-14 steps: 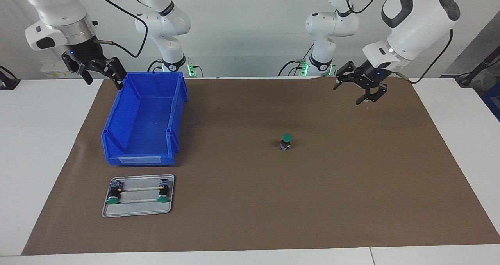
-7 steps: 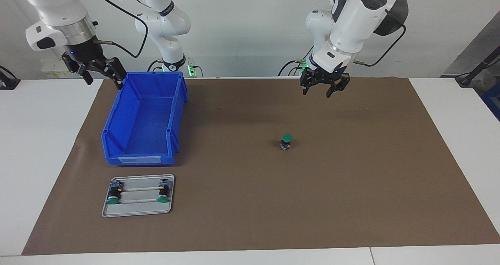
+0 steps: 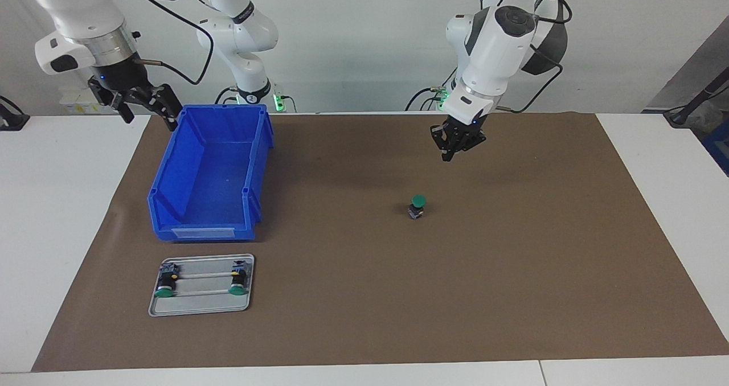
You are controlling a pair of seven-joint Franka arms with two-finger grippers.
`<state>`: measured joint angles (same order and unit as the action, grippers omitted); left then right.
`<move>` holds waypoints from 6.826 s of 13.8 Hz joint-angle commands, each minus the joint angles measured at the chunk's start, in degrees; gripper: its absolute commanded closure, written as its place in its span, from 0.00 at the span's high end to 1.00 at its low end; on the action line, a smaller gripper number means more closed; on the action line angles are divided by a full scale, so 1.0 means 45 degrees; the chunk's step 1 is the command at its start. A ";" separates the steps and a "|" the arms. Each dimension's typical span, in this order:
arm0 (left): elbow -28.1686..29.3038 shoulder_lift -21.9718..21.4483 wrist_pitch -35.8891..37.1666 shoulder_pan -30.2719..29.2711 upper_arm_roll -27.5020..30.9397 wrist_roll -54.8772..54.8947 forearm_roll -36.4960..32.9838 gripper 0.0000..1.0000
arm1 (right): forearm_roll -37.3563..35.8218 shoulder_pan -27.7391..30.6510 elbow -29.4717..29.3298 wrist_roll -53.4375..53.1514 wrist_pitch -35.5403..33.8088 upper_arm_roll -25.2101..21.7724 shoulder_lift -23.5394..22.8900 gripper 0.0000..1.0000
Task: Place and press button with both arms
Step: 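Bring the closed left gripper down onto the green button top, then press the green button with the left gripper, then lift away, then reach the right gripper to the green button and grasp it, then carry the green button with the right gripper over the blue bin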
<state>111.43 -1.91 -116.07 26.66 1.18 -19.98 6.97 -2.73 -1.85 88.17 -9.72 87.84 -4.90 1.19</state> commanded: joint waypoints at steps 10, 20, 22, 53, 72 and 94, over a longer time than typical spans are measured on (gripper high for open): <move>0.0453 0.2258 -0.3366 0.0776 0.0167 -0.0248 -0.0260 0.03 | 0.0059 0.0196 0.0505 0.0382 0.0264 0.0074 0.0380 1.00; 0.0784 0.2630 -0.3581 0.0815 0.0186 0.0689 -0.0280 0.04 | 0.0059 0.0196 0.0524 0.0382 0.0264 0.0093 0.0380 1.00; 0.0823 0.2669 -0.3756 0.0795 0.0186 0.0710 -0.0280 0.04 | 0.0059 0.0196 0.0524 0.0382 0.0245 0.0074 0.0380 1.00; -0.0578 0.1987 -0.0485 0.0601 0.0323 0.1061 -0.0358 0.27 | 0.0059 0.0196 0.0543 0.0382 0.0245 0.0093 0.0399 1.00; -0.3512 -0.0474 0.6066 -0.4282 0.0362 0.5983 -0.1608 0.92 | 0.0215 -0.5519 0.1795 -0.6363 0.4438 0.0308 -0.1469 1.00; -0.1872 -0.1198 0.4074 -0.4927 0.0323 0.5905 -0.2331 0.99 | -0.1640 -1.0156 -0.1097 -1.1181 0.9815 0.0347 -0.8468 0.96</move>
<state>100.31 -4.81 -96.12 5.54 3.29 5.72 -2.52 -9.26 -47.43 81.54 -60.57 132.49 -3.25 -38.08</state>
